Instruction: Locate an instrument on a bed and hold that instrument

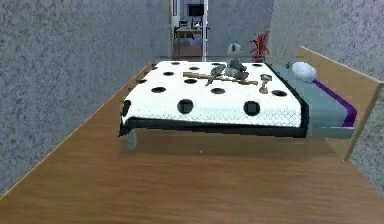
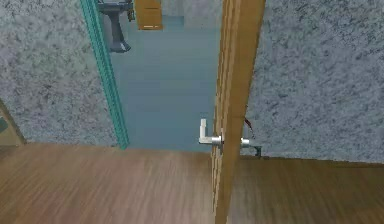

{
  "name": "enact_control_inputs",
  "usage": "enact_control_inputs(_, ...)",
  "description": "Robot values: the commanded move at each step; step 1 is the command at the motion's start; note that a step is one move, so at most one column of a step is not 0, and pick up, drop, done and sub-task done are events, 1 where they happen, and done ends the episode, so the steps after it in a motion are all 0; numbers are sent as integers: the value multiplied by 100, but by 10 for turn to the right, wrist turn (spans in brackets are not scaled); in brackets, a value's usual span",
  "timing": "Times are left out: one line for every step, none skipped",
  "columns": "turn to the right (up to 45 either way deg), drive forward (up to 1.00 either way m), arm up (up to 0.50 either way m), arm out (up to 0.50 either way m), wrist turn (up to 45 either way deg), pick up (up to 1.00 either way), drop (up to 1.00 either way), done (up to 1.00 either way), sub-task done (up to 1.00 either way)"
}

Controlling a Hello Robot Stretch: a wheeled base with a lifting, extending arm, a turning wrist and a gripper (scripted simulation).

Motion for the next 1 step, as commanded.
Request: enact_control_inputs(450, 0, 0, 0, 0, 0, 0, 0, 0)
